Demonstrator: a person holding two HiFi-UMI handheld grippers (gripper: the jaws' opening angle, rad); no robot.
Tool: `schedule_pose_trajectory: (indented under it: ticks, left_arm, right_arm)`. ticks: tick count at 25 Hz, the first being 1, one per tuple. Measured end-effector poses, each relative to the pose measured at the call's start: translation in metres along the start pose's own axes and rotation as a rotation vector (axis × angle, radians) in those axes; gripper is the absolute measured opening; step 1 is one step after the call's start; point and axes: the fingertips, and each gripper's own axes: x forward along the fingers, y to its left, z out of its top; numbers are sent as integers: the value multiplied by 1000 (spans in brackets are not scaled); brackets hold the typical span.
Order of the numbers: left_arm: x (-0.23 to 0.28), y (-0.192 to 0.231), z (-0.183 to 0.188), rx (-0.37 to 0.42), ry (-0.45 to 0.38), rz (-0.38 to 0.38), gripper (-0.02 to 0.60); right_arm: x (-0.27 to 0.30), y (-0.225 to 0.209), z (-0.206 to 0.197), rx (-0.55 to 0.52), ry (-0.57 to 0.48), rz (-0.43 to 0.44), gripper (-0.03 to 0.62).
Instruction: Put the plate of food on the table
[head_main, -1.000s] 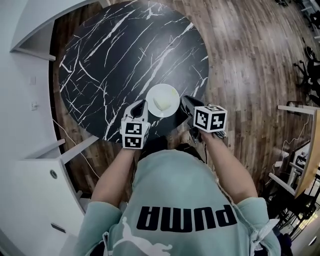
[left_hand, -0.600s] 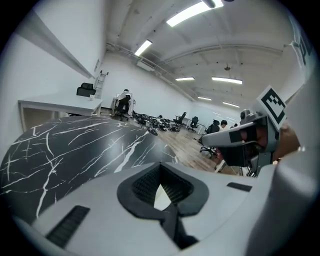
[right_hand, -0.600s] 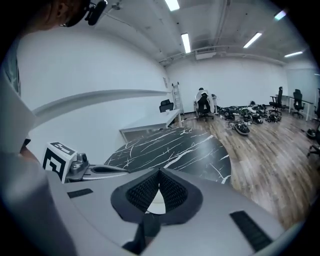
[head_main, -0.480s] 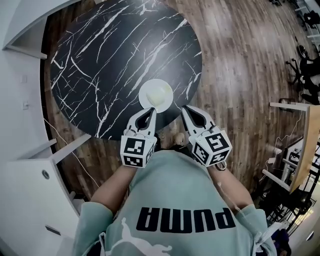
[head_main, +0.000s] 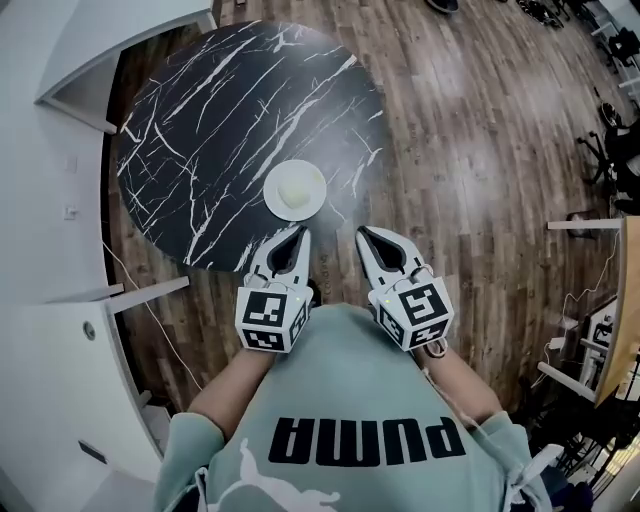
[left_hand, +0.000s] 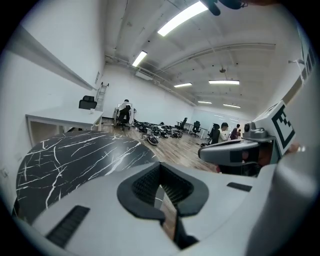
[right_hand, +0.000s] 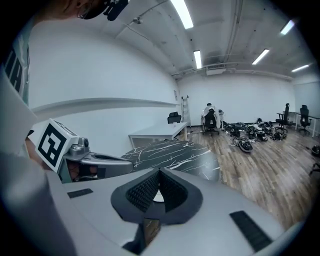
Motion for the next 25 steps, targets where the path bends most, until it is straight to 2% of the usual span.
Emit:
schedule_pose_trajectory:
  ticks: [4, 8, 13, 17, 25]
  left_arm:
    - [-13, -55, -7, 14, -11, -1, 6]
    - [-30, -108, -16, 66, -30, 10, 6]
    - [-59, -158, -38, 84, -31, 64, 6]
    - [-86, -172, -59, 73, -16, 125, 6]
    - [-137, -181, -67, 88, -41, 206, 6]
  right_arm:
    - [-49, -8, -4, -17, -28, -5, 9]
    - [-101, -14, -13, -23, -67, -8, 9]
    - [-152, -12, -35, -30, -83, 31, 9]
    - [-175, -3, -51, -15, -84, 70, 9]
    - [-200, 25, -67, -48, -82, 106, 9]
